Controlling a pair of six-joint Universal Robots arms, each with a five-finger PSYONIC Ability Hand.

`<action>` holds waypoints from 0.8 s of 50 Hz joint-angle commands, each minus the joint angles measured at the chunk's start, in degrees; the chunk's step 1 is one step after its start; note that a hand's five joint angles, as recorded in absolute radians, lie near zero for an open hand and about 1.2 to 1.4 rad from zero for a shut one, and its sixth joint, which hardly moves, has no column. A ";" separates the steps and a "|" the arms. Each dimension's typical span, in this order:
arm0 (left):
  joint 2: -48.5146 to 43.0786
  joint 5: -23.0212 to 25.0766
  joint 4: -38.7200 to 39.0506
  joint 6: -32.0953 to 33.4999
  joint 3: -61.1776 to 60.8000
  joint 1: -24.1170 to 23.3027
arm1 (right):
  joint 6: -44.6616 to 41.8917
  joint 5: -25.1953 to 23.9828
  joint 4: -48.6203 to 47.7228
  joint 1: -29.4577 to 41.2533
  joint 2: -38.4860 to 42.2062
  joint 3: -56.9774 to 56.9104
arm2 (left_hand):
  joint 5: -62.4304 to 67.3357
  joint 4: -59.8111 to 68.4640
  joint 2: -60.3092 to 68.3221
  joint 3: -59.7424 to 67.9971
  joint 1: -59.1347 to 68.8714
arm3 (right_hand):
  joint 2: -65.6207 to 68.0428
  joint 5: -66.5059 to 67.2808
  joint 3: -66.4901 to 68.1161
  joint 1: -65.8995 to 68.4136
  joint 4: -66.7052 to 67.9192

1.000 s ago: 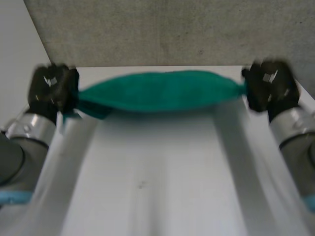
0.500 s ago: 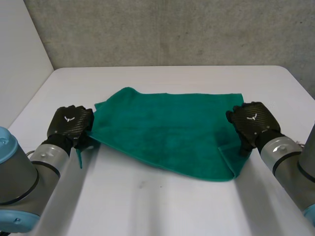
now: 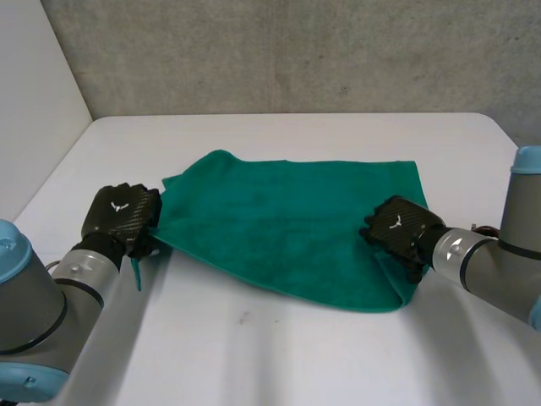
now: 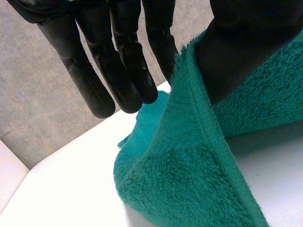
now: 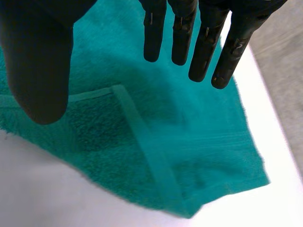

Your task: Fold the towel.

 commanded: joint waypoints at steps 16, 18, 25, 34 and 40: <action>0.09 0.00 -0.53 0.00 -0.23 0.05 | 3.35 4.51 0.14 -0.35 8.54 -7.13 | 15.82 11.43 11.34 11.61 13.38 | 56.30 55.00 54.83 59.18 54.54; 0.09 0.00 -0.61 0.00 -0.14 0.05 | 3.70 5.13 -0.74 -0.52 8.37 -6.69 | 15.82 11.43 11.34 11.61 13.38 | 56.30 55.00 54.83 59.18 54.54; 0.09 -0.09 -0.70 0.09 -0.23 0.05 | 7.21 5.66 -1.36 -2.36 7.40 -5.37 | 15.82 11.43 11.34 11.61 13.38 | 56.30 55.00 54.83 59.18 54.54; -0.35 0.00 -2.98 0.45 -0.32 0.93 | 21.09 5.92 -3.46 -9.30 -3.91 3.83 | 15.82 11.43 11.34 11.61 13.38 | 56.30 55.00 54.83 59.18 54.54; -3.42 0.09 -4.92 0.53 1.00 1.19 | 27.51 6.01 -10.49 -13.61 -13.16 13.34 | -25.37 -29.76 -29.85 -29.58 -27.80 | 56.30 55.00 54.83 59.18 54.54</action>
